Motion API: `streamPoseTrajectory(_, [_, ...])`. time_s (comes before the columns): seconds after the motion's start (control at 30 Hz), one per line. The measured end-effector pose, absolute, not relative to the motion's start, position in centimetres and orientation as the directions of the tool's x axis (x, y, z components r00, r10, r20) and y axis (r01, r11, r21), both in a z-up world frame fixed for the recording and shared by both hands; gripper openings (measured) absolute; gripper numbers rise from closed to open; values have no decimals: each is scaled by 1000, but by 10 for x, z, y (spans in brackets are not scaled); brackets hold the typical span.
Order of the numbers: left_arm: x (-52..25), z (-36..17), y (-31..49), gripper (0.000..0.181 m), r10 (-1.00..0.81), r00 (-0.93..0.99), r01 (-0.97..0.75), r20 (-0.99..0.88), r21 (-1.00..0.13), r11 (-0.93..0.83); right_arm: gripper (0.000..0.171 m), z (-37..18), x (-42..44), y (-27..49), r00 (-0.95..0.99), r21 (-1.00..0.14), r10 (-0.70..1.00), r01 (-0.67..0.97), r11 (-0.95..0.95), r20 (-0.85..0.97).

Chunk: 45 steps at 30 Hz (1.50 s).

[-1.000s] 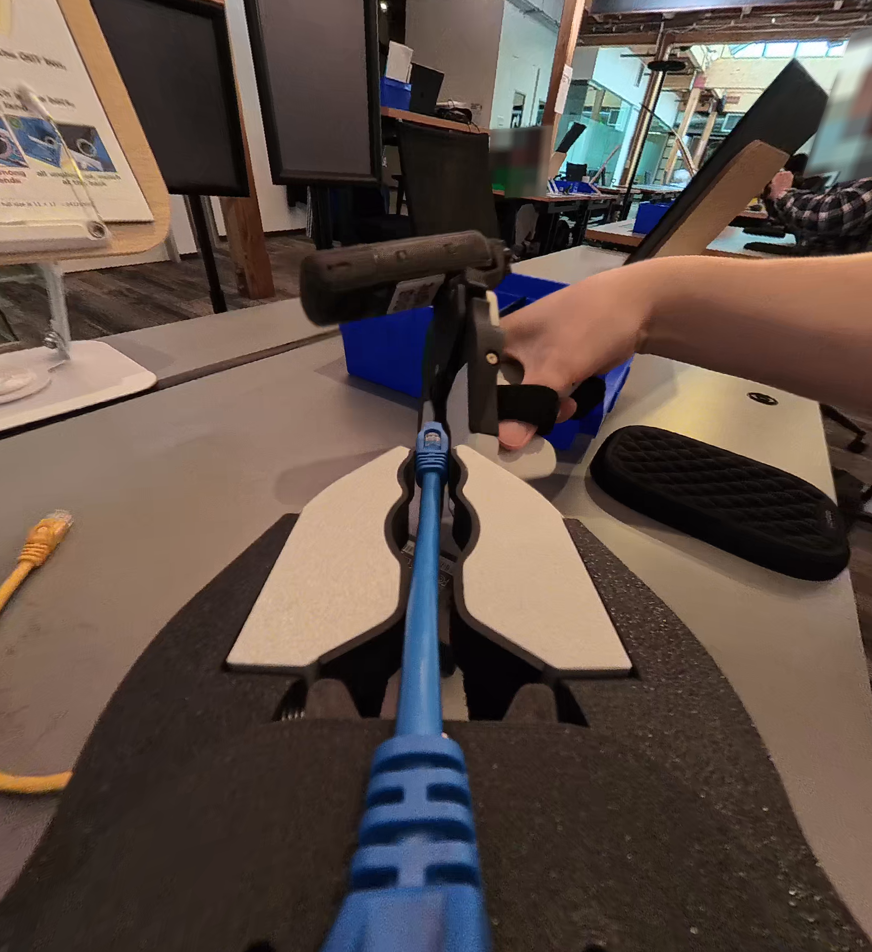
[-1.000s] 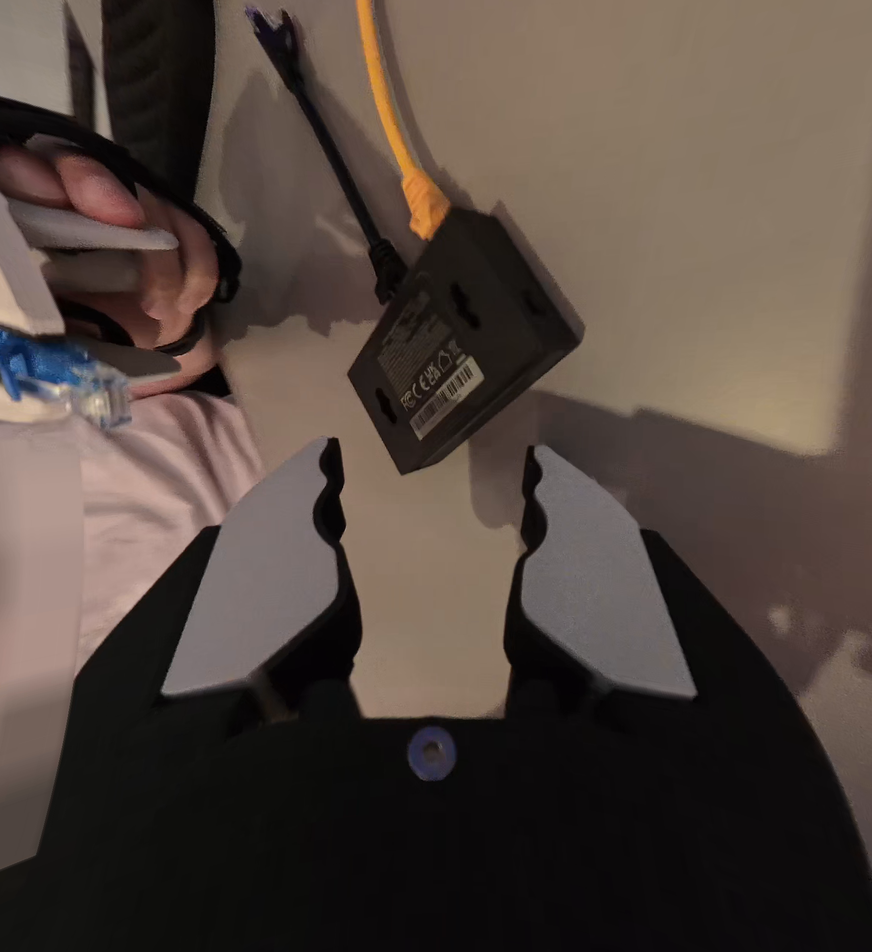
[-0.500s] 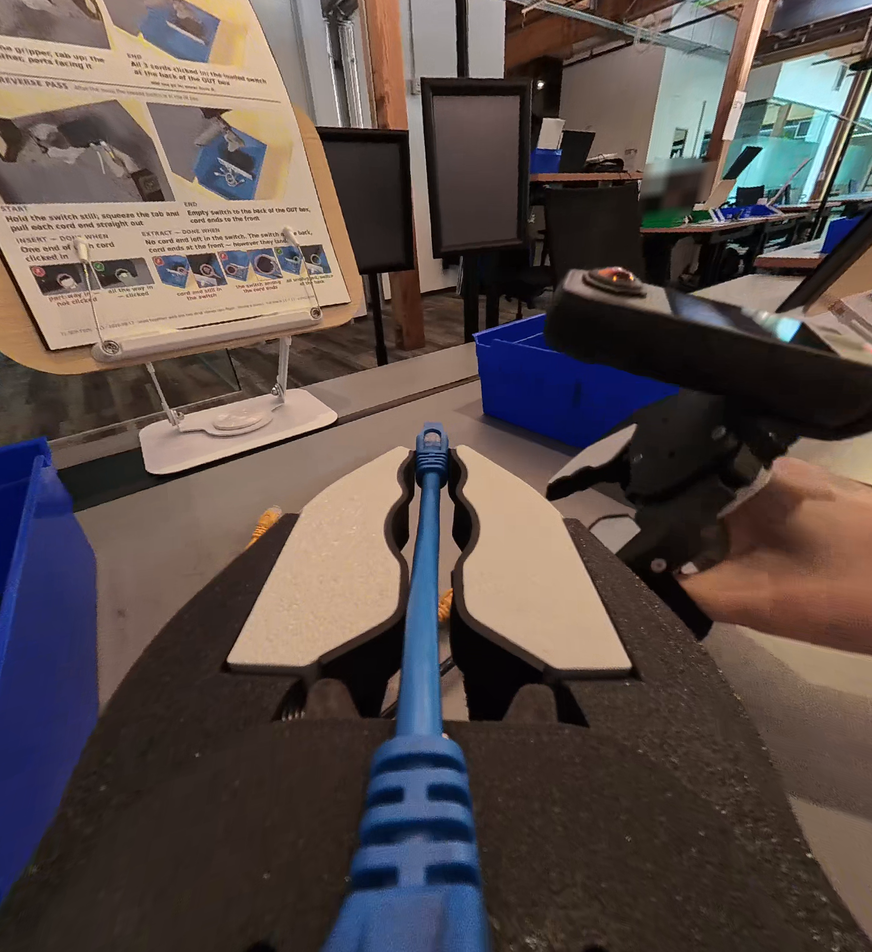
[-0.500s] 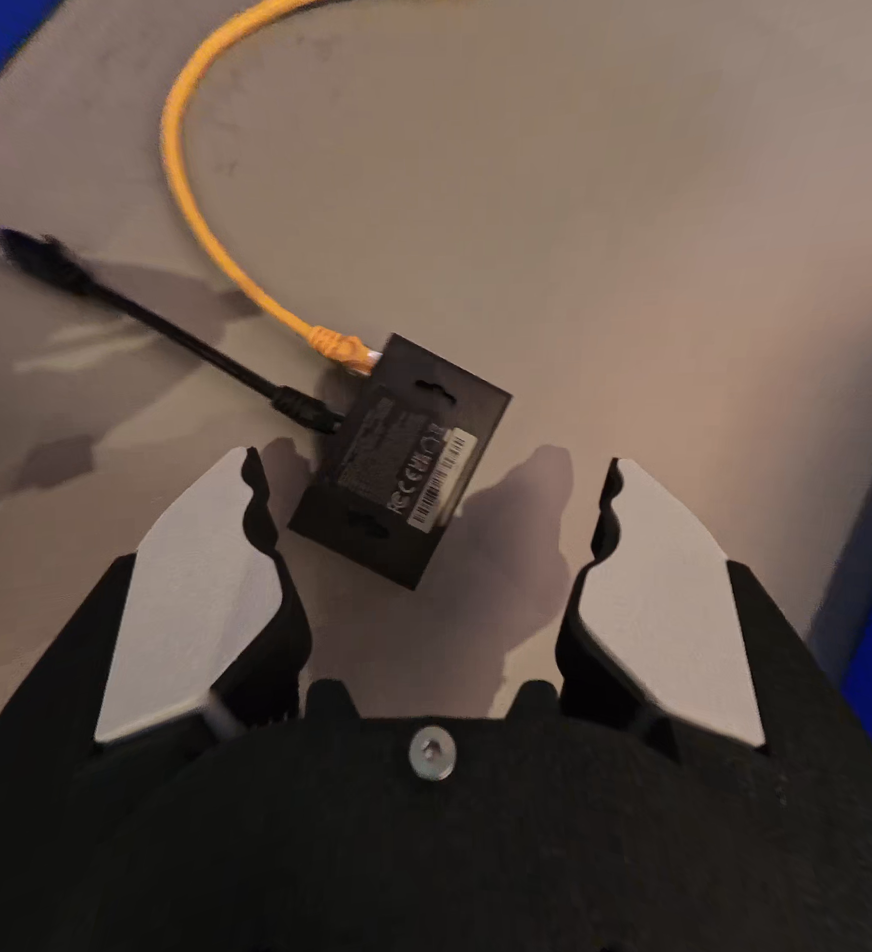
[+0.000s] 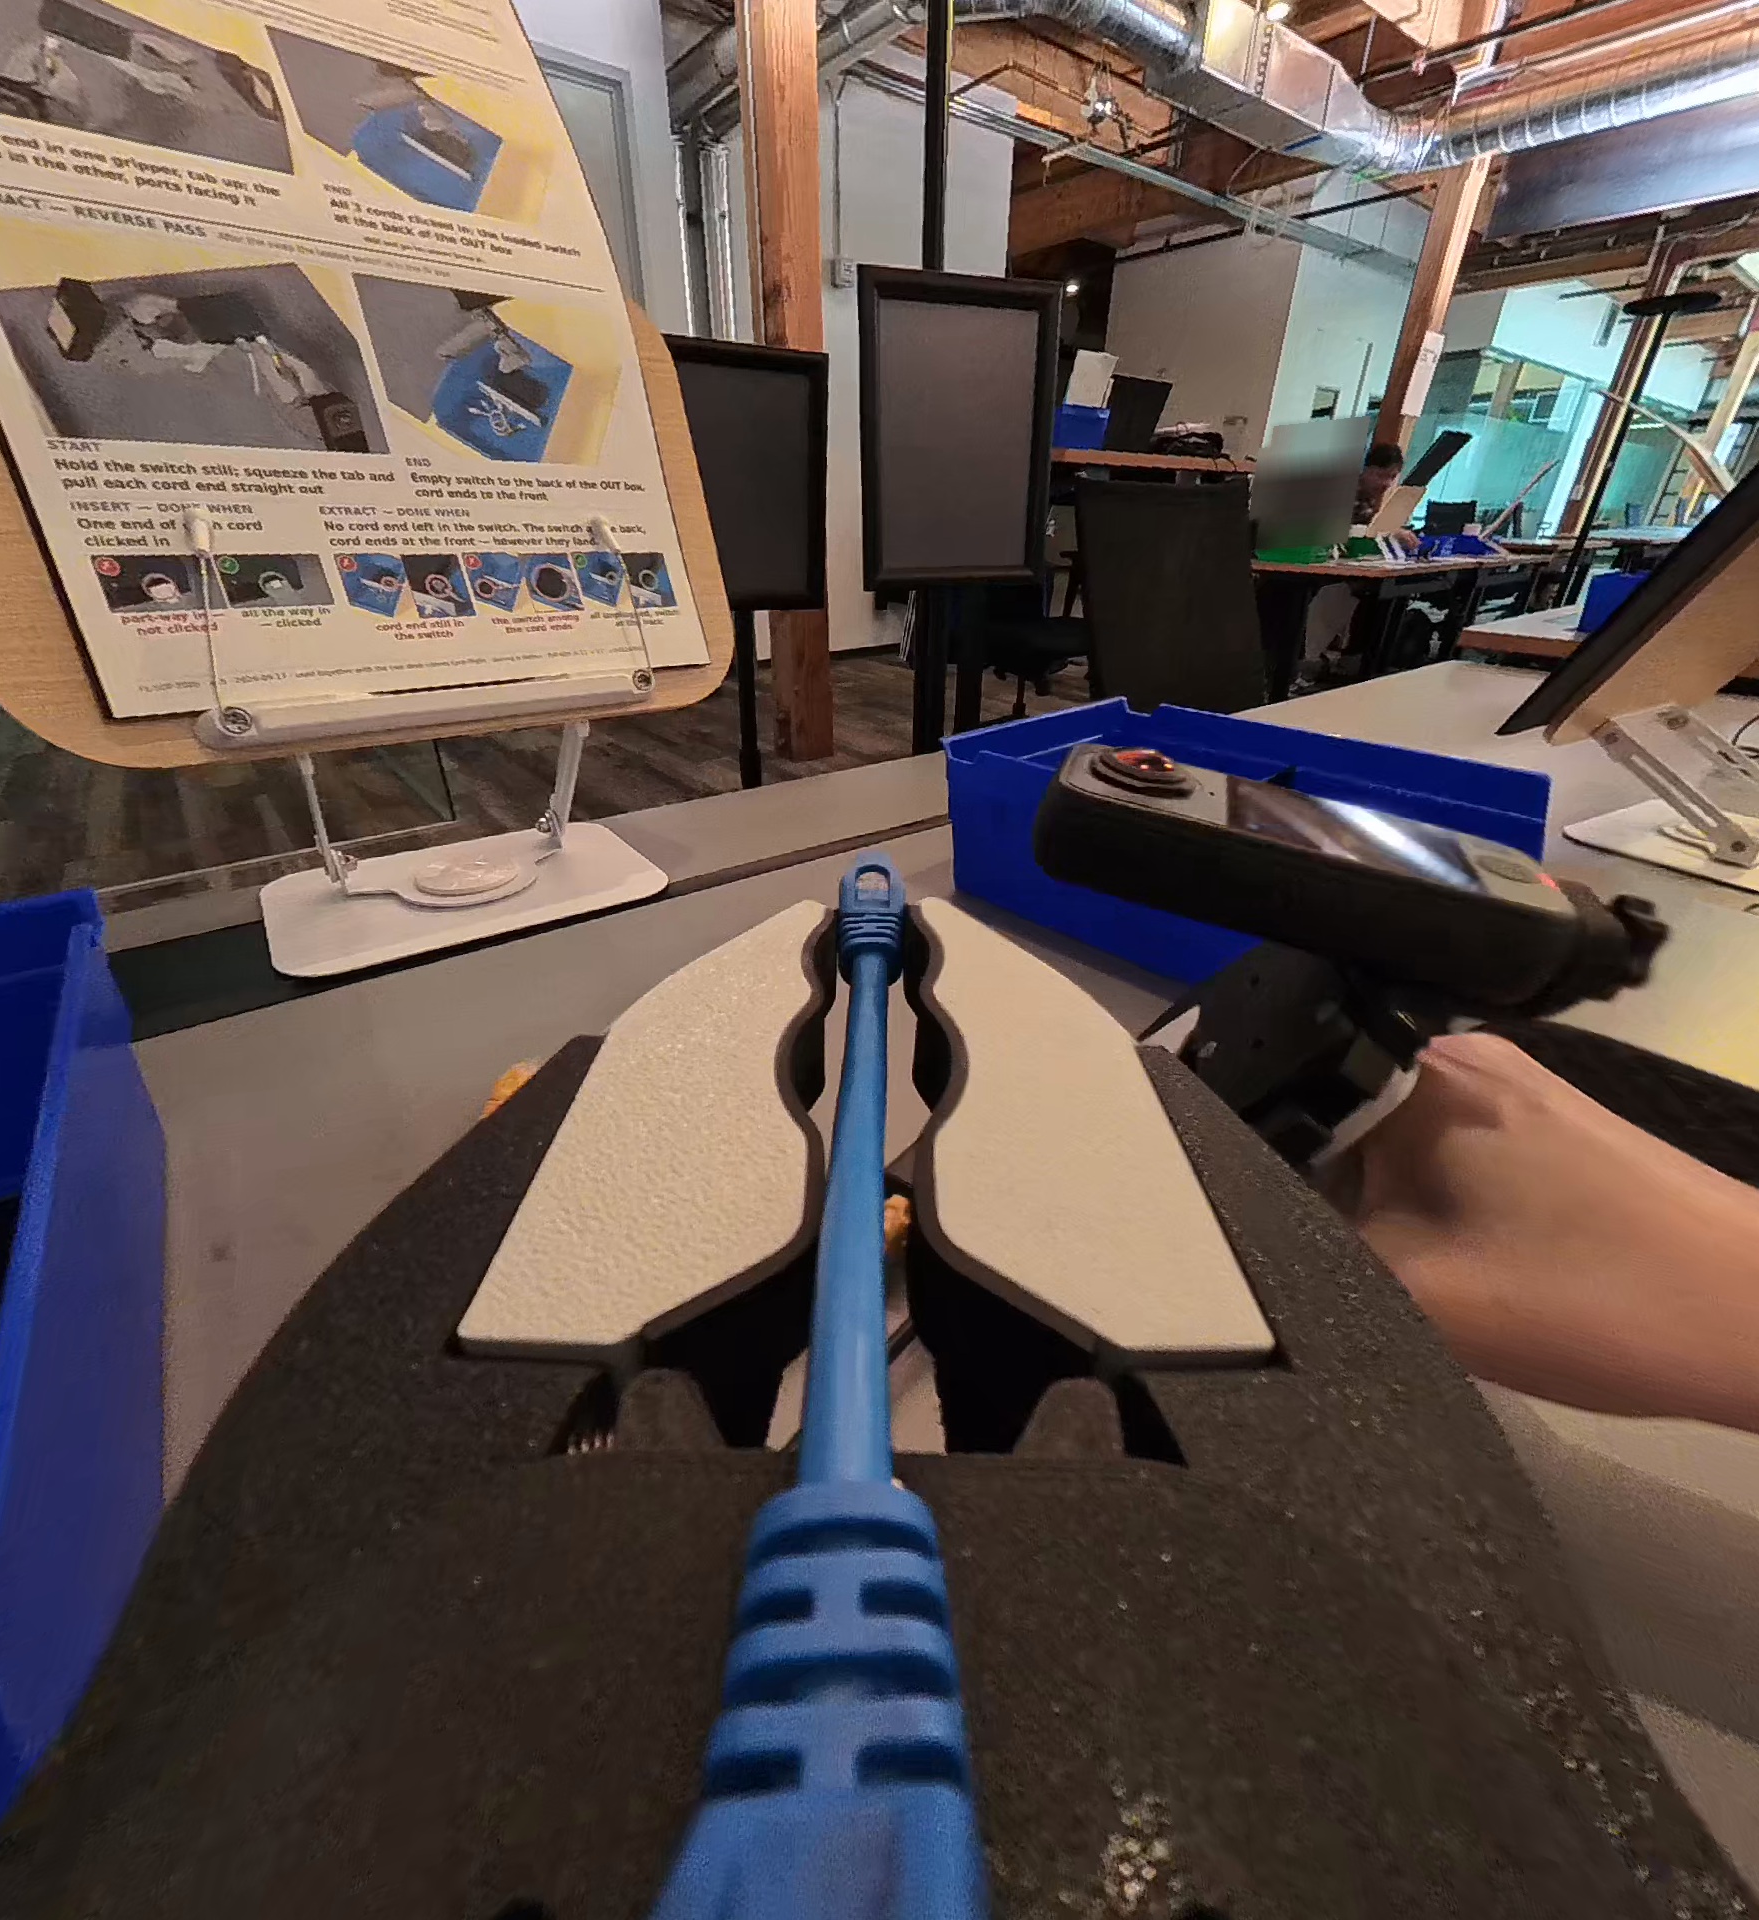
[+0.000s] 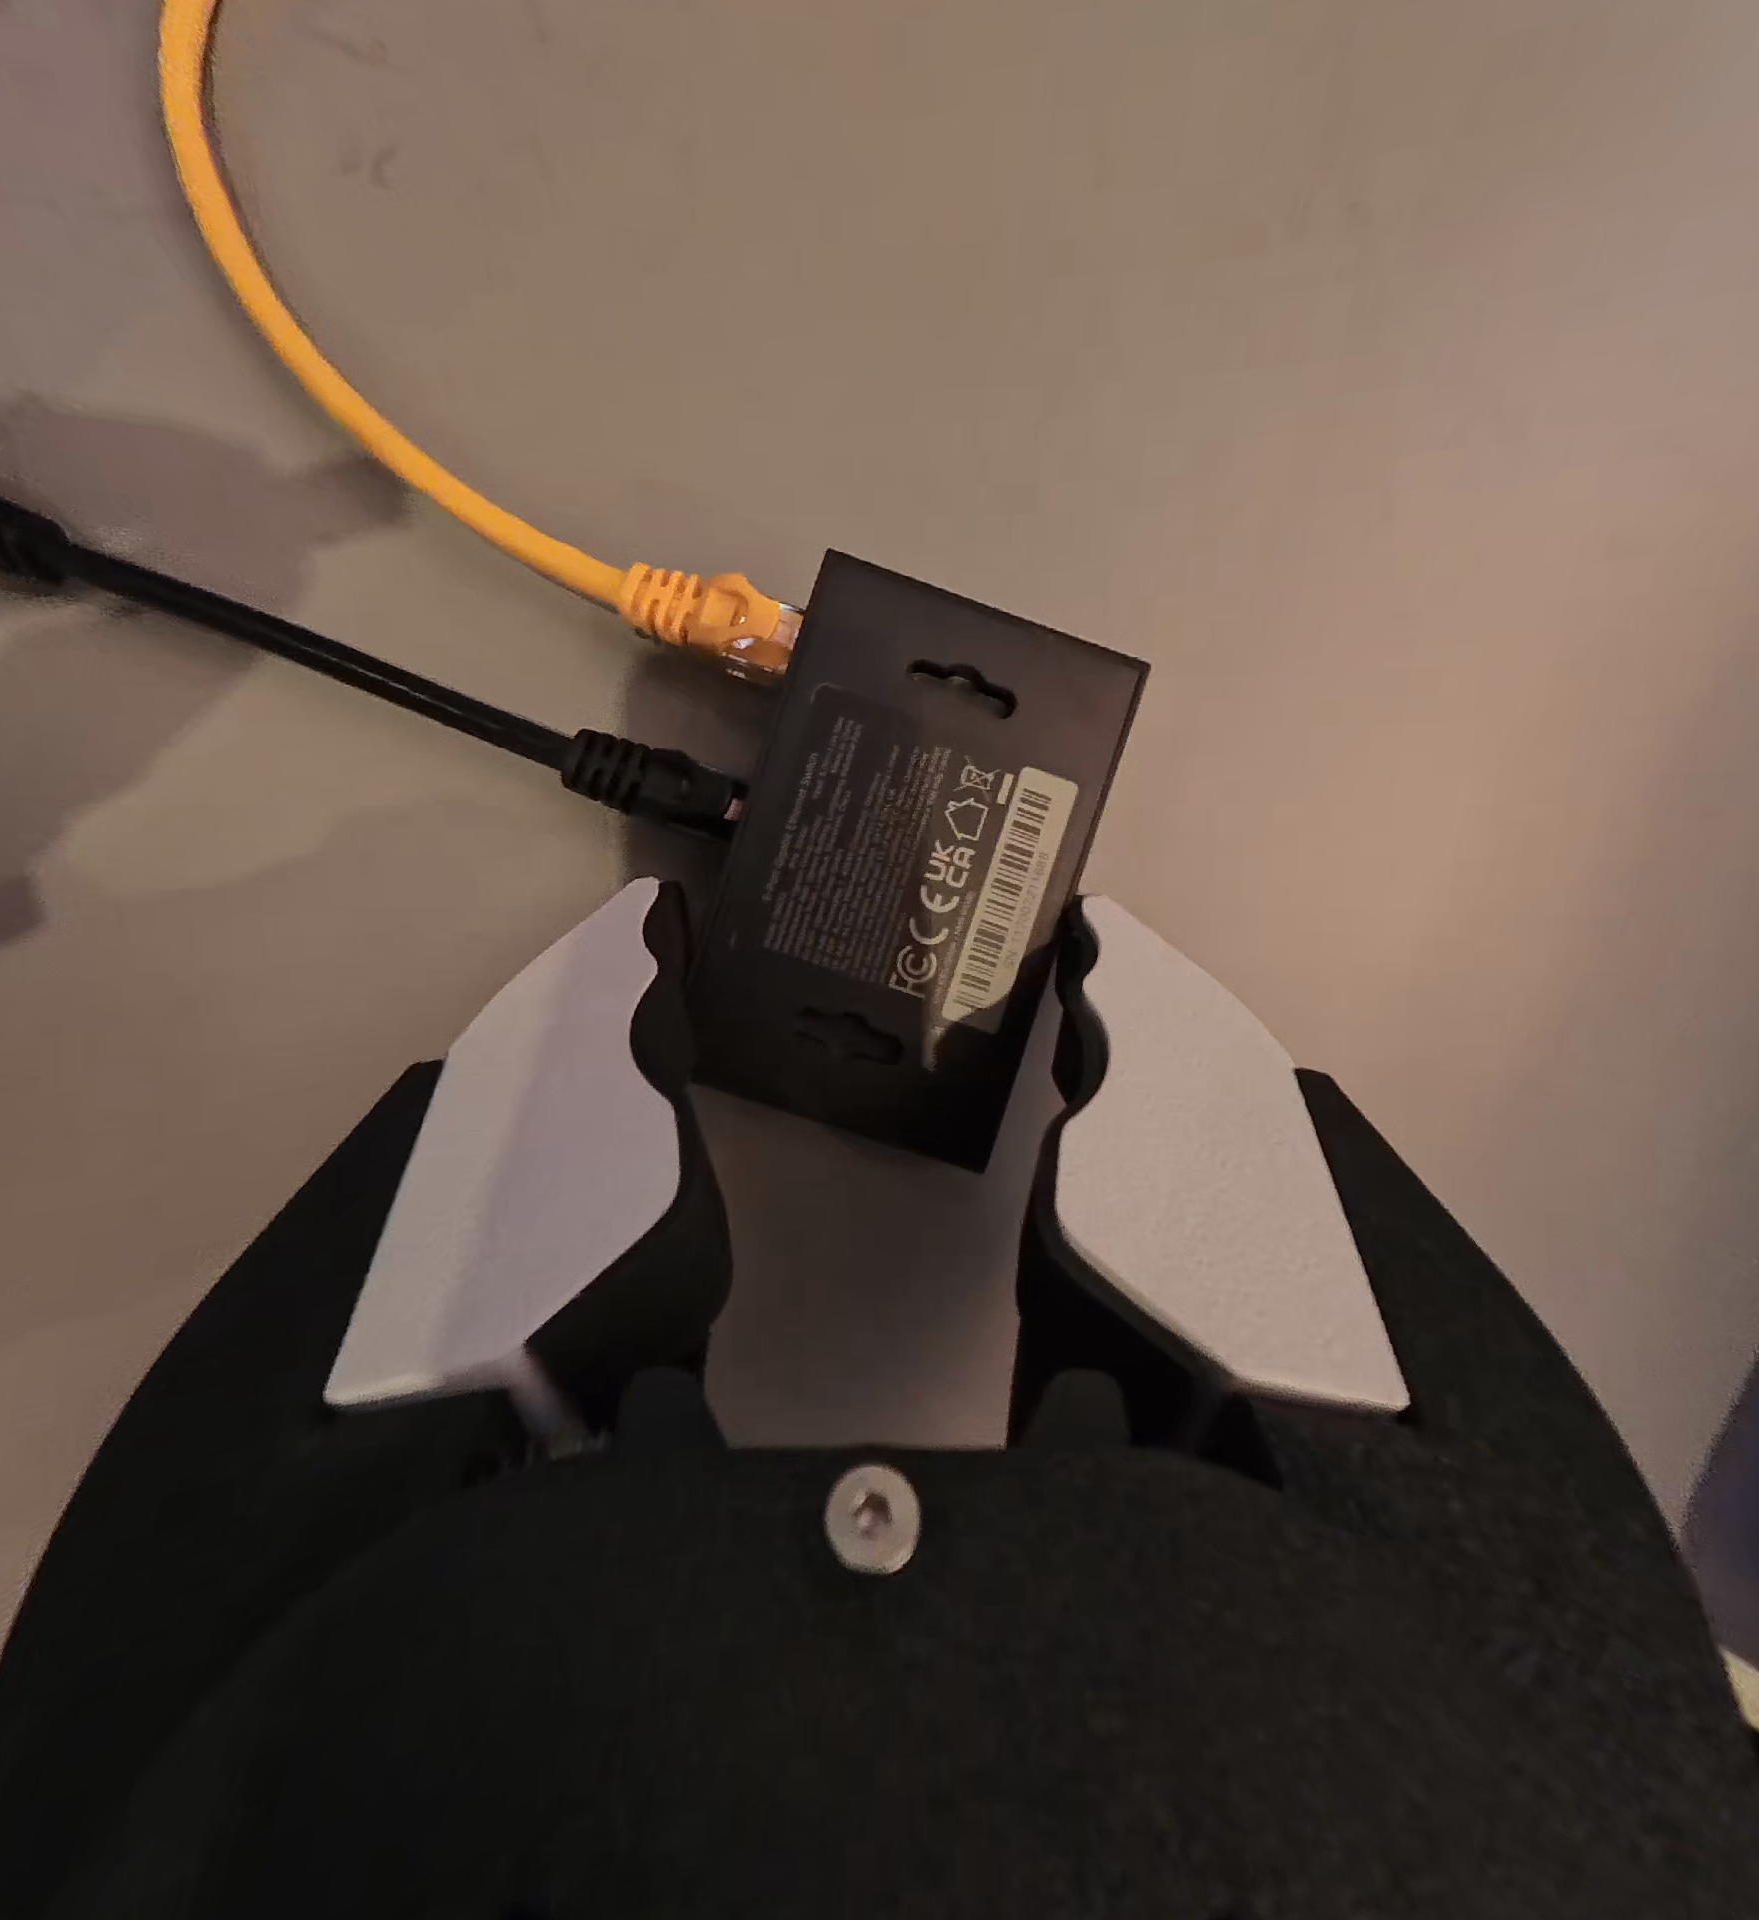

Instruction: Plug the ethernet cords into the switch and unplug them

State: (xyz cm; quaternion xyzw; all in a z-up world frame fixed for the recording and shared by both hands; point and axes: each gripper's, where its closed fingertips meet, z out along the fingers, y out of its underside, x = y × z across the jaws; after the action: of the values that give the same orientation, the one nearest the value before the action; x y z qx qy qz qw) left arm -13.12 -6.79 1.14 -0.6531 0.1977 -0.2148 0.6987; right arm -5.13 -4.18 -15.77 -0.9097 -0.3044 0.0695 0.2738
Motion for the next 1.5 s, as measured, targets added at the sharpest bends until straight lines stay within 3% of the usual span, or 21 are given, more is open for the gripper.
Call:
streamPoseTrajectory(0.1, [-125, 14, -72, 11, -594, 804, 61, 11, -996, 64, 66, -154, -48, -34, 795, -519, 598, 468, -715, -107])
streamPoseTrajectory(0.3, [-104, 16, -85, 11, -691, 722, 57, -18, -995, 85, 65, -127, -54, -23, 588, -385, 457, 252, -888, -667])
streamPoseTrajectory(0.47, [-96, 4, -82, 11, -731, 681, 61, 39, -998, 4, 64, -117, -53, -26, 390, -292, 354, 210, -933, -850])
streamPoseTrajectory(0.73, [-105, -14, -68, 11, -655, 755, -20, 17, -999, -50, 64, -99, -58, -38, 153, -209, 241, 200, -957, -958])
streamPoseTrajectory(1.23, [-91, -56, -48, 11, -590, 802, -41, 90, -978, -206, 65, -115, -63, -59, 146, -143, 200, 329, -934, -969])
streamPoseTrajectory(1.5, [-85, -58, -45, 11, -585, 809, -61, 56, -982, -178, 68, -121, -58, -55, 233, -256, 346, 342, -904, -909])
